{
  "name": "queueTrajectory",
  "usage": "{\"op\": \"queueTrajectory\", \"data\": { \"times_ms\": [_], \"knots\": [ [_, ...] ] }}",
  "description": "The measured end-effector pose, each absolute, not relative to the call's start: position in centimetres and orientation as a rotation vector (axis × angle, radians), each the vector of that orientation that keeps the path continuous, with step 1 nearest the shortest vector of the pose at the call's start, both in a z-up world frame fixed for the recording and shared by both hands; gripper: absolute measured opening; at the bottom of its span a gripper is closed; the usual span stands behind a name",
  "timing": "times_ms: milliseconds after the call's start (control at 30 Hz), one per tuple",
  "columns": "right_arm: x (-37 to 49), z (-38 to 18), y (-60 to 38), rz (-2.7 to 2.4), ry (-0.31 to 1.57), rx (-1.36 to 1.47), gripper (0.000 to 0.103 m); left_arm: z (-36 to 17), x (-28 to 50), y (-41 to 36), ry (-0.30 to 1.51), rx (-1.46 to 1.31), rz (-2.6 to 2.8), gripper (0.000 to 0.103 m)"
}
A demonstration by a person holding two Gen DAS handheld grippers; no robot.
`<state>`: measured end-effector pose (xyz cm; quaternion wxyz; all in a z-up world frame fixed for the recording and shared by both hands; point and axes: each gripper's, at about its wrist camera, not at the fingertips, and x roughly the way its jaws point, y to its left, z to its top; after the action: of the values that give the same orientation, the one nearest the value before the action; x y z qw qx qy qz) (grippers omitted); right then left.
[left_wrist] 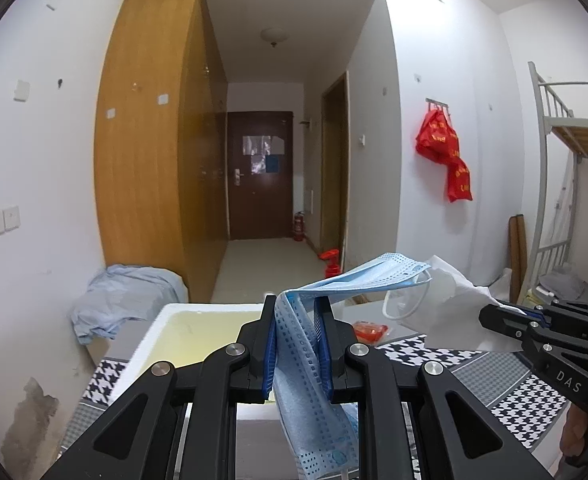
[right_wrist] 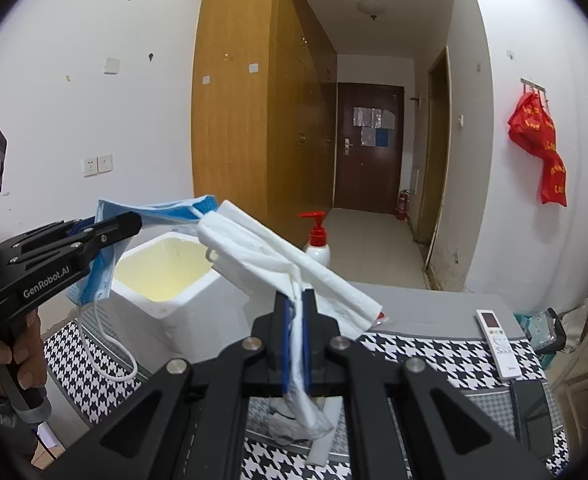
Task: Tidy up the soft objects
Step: 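Carry both held items over the white foam box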
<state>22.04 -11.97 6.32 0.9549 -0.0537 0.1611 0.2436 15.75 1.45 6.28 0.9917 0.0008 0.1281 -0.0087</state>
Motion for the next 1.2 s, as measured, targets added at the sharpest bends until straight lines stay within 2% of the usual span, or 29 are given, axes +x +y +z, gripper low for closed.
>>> {"op": "queueTrajectory", "data": {
  "times_ms": [1200],
  "knots": [
    [21.6,7.7,-7.1,0.651,0.289,-0.126,0.008,7.4,12.9,6.8,0.231,-0.031,0.151,0.019]
  ]
}}
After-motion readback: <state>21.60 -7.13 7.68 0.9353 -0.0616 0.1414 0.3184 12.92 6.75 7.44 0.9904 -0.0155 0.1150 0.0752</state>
